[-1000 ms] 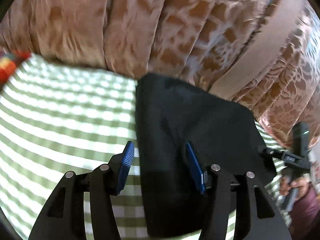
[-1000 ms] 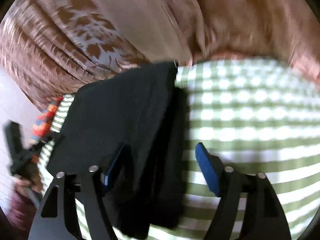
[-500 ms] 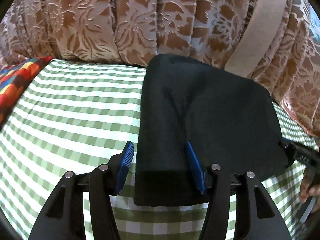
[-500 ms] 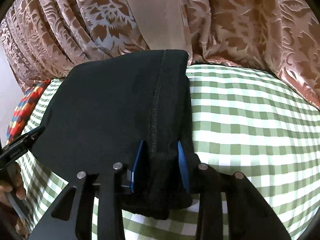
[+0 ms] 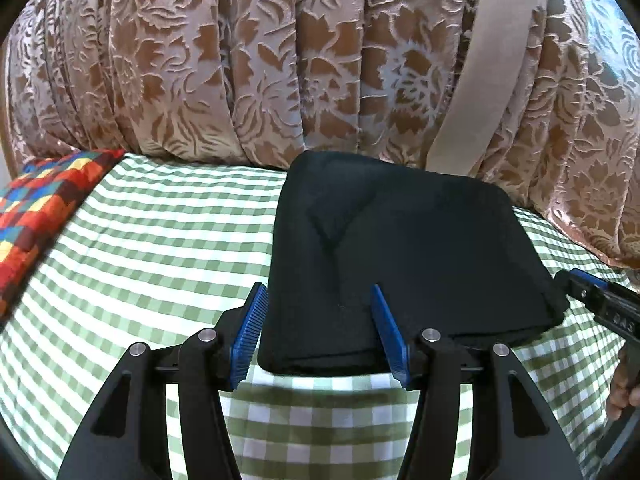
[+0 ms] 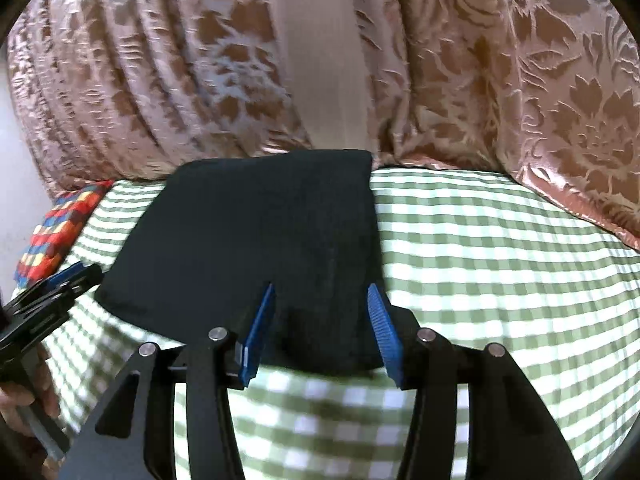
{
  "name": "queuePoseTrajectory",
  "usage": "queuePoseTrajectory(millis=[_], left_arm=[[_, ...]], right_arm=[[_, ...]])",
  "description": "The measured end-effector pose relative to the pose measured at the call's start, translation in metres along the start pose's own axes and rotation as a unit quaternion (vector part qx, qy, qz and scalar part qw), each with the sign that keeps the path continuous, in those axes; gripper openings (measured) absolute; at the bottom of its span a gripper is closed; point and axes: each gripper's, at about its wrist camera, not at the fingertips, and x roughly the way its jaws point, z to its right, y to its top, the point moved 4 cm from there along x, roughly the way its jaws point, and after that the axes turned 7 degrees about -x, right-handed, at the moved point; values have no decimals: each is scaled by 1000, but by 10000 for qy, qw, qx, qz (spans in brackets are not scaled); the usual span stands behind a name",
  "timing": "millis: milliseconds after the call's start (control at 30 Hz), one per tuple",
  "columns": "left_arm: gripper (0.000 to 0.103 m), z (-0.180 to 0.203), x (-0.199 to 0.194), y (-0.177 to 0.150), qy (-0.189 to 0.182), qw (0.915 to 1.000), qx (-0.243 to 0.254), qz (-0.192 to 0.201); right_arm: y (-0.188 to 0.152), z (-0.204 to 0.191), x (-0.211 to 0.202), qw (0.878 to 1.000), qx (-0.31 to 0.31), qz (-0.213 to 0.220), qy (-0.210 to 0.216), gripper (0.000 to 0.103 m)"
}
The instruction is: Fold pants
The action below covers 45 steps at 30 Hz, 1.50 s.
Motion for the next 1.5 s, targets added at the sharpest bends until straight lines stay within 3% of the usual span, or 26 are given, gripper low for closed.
queuePoseTrajectory(millis=[200, 633, 767, 867, 1000, 1100, 1233, 1300, 1367, 1500], left_arm=[[53, 7, 13, -12, 107, 9993, 153, -329], [56, 18, -34, -14, -49, 9998, 140, 94], [61, 20, -45, -18, -81, 9998, 120, 153], [61, 20, -49, -23, -66, 9998, 109, 144], [61, 20, -57, -28, -26, 9999, 65, 140], [74, 19, -68, -31, -25, 9997, 45, 259], [74, 20, -80, -37, 14, 9996, 36, 295], [83, 18, -86, -41, 41, 9995, 5, 318], [85, 16, -92, -45, 88, 9992, -40, 382], [89, 12, -96, -57, 148, 9995, 3, 270]], right_arm=[[-11, -2, 38, 9981, -104, -575, -190, 45], [-18, -16, 7, 9991, 133, -347, -211, 54], [-23, -20, 9, 9987, 49, -420, -301, 57], [-23, -10, 20, 9963, 132, -577, -626, 57], [-26, 5, 25, 9951, 434, -666, -594, 58], [-31, -1, 12, 9959, 402, -558, -596, 58], [-36, -13, -11, 9968, 338, -350, -627, 73], [-38, -24, -25, 9972, 297, -219, -649, 77], [-39, -32, -33, 9967, 242, -113, -771, 87], [-44, -50, -48, 9960, 247, -15, -856, 98]])
